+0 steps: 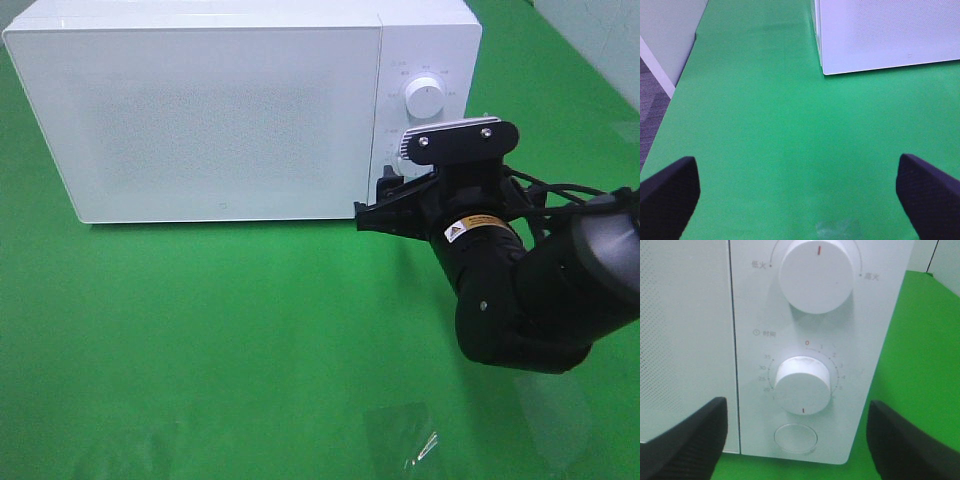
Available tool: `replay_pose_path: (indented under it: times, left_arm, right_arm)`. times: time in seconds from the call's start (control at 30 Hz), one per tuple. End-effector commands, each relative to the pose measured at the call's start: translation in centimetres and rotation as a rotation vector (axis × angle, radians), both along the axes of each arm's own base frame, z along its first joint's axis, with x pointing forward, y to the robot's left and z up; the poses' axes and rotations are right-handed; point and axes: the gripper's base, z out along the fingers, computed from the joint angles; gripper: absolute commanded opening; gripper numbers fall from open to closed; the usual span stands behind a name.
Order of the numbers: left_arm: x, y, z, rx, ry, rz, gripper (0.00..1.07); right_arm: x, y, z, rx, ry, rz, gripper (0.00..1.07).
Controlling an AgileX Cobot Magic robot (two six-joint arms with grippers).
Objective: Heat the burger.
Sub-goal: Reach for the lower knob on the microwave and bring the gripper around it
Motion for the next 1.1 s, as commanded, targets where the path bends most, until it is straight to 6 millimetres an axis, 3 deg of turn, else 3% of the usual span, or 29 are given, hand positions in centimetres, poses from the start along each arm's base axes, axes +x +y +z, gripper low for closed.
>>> replay_pose_path:
  times: [0.03, 0.37, 0.87, 1.1]
  left_arm:
    - [-0.3, -0.1, 0.0, -0.012, -0.035, -0.004, 1.0]
    - [-0.3, -0.1, 0.0, -0.009, -0.035, -0.002, 1.0]
    - [-0.3, 0.0, 0.0, -0.006, -0.035, 0.0, 1.0]
    - [-0.3, 0.0, 0.0, -0.006, -0.035, 0.0, 1.0]
  right_arm:
    - [0.7, 0.4, 0.0, -0.001, -0.028, 0.0, 0.75]
    - [4.0, 0.8, -0.8, 0.021, -0.06, -0.049, 0.75]
    - [4.9, 1.0, -1.5, 0.015, -0.068, -0.049, 0.75]
    - [4.9, 1.1, -1.5, 0.014, -0.063, -0.035, 0.67]
